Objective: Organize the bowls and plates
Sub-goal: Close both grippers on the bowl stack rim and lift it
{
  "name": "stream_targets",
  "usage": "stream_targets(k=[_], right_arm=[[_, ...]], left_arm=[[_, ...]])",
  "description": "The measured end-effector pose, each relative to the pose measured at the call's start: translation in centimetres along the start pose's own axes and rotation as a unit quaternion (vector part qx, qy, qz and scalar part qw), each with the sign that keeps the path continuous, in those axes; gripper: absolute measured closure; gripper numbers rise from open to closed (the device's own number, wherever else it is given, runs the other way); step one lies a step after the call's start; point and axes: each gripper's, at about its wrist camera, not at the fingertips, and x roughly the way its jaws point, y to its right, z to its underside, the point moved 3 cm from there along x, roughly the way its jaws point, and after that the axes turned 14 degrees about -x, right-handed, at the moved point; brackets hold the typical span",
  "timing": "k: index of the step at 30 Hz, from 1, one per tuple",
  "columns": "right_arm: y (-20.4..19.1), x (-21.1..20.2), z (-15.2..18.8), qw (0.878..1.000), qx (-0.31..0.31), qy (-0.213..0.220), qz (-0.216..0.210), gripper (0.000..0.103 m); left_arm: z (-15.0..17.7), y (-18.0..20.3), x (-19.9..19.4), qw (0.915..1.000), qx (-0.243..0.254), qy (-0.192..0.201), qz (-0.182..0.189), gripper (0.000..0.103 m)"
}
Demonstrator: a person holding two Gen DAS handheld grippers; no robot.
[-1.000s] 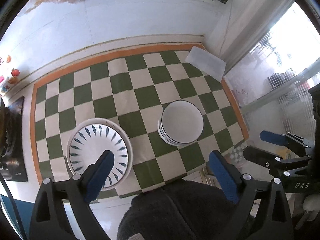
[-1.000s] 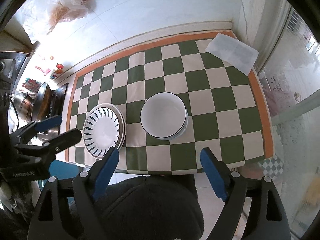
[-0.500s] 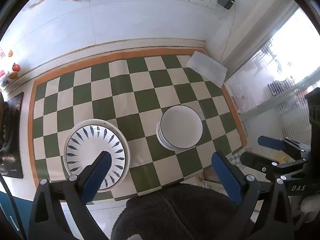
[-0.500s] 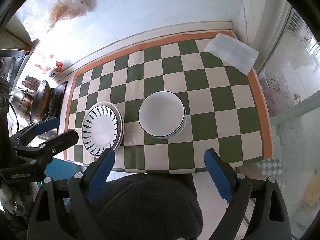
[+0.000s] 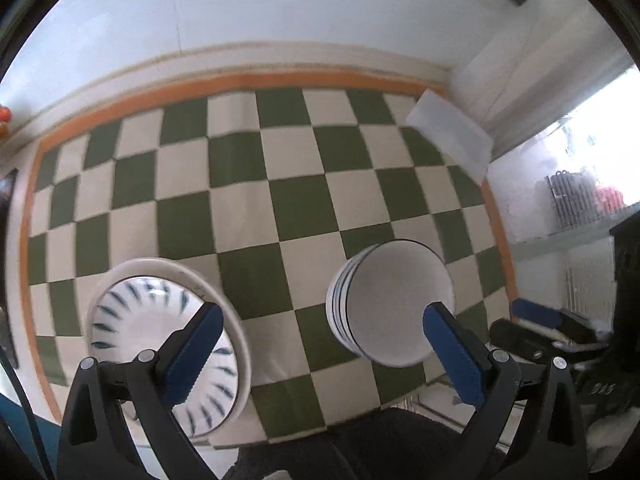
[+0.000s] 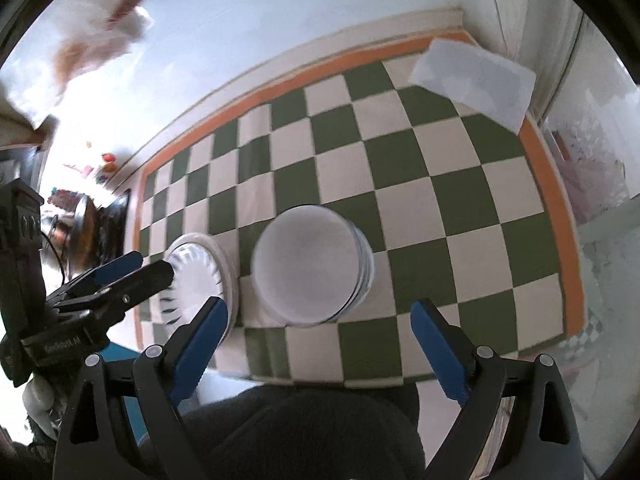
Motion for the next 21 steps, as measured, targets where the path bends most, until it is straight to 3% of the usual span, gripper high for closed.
stream_targets(k=[5, 9, 15, 21], right_arm=[[3.1, 6.0, -0.2, 0.998, 0.043, -0.033, -0.026, 0.008], [5.3, 10.2, 0.4, 0.993, 0.088, -0.052, -0.065, 0.008], [6.6, 13.9, 1.0, 0.985, 0.121, -0.065, -0.103, 0.009], [6.5, 16.1, 1.0, 0.979, 0.129, -0.078, -0.135, 0.011]], left_arm=[[-1.3, 0.3, 5.1, 0.9976, -0.015, -0.066, 0.014, 0.001], [-1.8, 0.7, 7.8, 0.9959, -0.003, -0.09, 0.002, 0.01], [-1.7, 0.8, 11.4, 0.9872, -0.012, -0.158, 0.017, 0.012], [-1.0, 1.2, 13.7, 0.9768, -0.017, -0.209, 0.042, 0.041]])
